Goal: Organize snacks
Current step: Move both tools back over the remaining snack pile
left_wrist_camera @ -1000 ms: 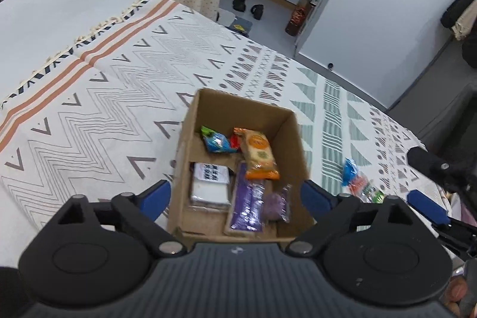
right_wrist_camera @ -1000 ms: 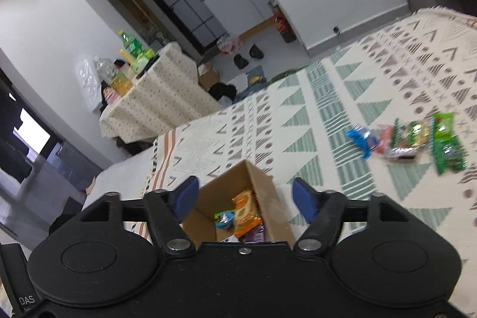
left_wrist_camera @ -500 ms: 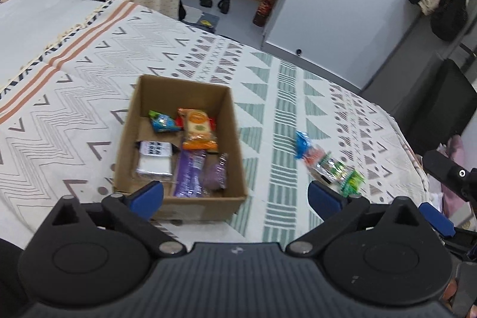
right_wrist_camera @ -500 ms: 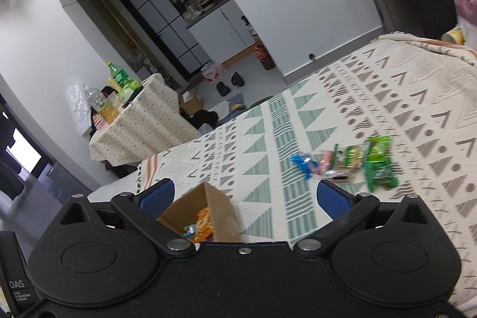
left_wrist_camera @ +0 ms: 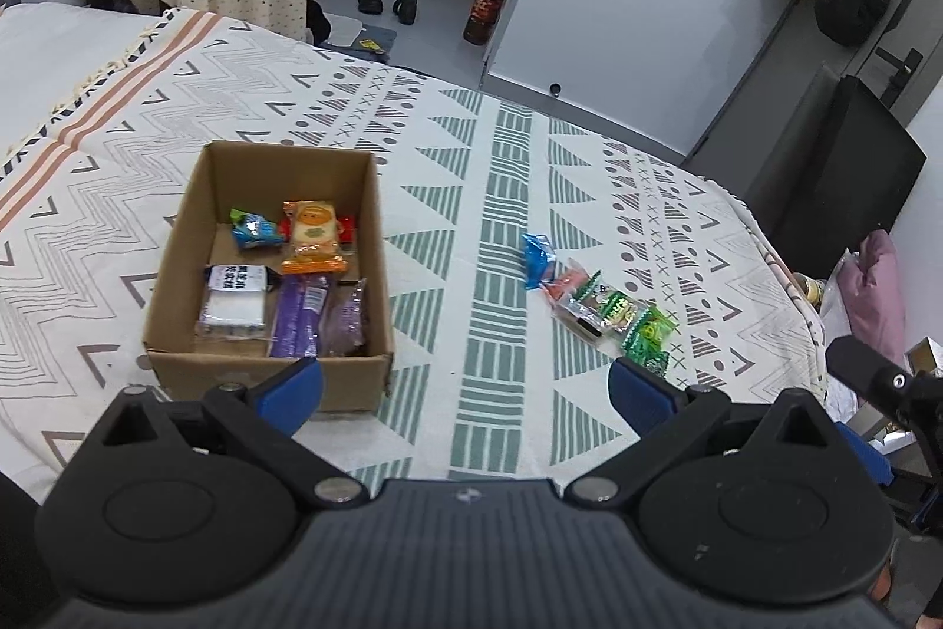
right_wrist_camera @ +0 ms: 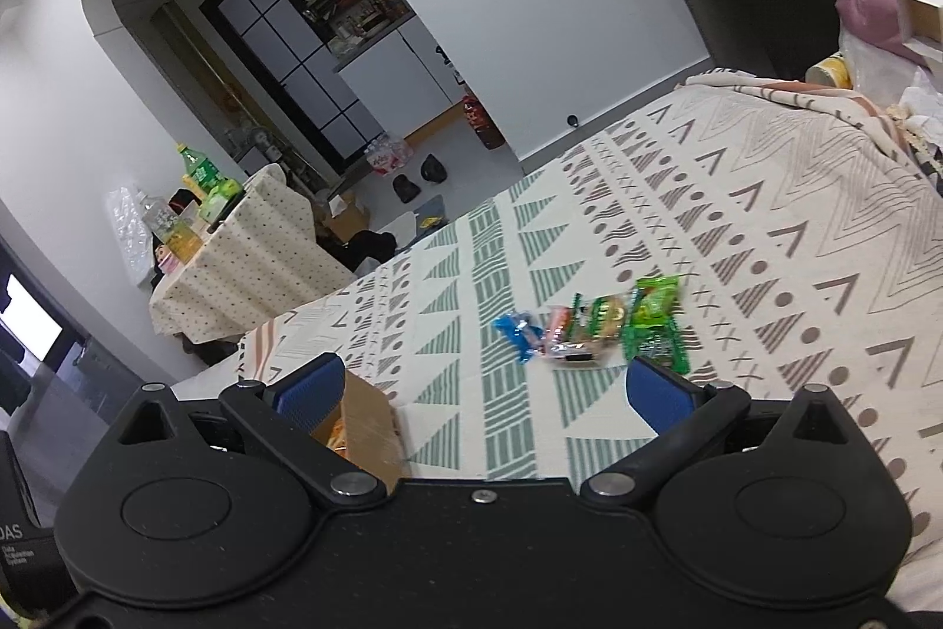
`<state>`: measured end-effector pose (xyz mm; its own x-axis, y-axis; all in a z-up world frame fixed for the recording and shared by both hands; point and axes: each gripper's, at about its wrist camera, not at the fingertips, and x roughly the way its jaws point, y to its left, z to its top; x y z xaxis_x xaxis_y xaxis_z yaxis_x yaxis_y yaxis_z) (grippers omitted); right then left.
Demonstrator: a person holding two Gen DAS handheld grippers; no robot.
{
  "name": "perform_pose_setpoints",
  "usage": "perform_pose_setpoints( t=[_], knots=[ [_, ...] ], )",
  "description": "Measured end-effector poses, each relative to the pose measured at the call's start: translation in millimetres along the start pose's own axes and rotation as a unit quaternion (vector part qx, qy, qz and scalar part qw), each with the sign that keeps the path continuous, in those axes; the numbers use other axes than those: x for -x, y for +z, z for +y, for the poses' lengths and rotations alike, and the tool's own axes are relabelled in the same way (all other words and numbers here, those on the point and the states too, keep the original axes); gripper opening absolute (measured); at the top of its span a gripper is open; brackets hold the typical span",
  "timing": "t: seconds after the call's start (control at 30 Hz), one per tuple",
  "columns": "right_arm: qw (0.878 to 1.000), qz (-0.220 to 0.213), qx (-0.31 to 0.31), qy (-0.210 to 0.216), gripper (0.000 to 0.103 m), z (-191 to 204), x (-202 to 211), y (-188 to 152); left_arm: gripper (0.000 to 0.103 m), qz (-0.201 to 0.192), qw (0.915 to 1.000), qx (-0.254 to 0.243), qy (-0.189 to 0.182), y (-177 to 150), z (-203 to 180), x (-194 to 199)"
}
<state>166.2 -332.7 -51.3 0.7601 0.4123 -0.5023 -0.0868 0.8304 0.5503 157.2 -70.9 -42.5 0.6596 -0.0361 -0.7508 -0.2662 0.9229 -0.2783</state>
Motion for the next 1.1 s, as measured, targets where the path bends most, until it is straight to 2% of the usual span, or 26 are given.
perform_pose_setpoints(
  t=[0.57,0.87,1.1],
  knots=[
    [0.999,0.014,-0.034,-0.020,0.103,-55,-15,-10,0.102,0.007,0.9997,-0.024,-0.001,-7,-25,-32],
    [0.997,0.024,-0.067,-0.012,0.103,-77,-39,-24,0.102,0.008,0.9998,-0.020,-0.006,-10,-23,-60],
    [0.997,0.035,-0.064,-0.021,0.103,-80,-65,-25,0.100,0.016,0.9994,-0.018,-0.023,-11,-27,-90]
  ],
)
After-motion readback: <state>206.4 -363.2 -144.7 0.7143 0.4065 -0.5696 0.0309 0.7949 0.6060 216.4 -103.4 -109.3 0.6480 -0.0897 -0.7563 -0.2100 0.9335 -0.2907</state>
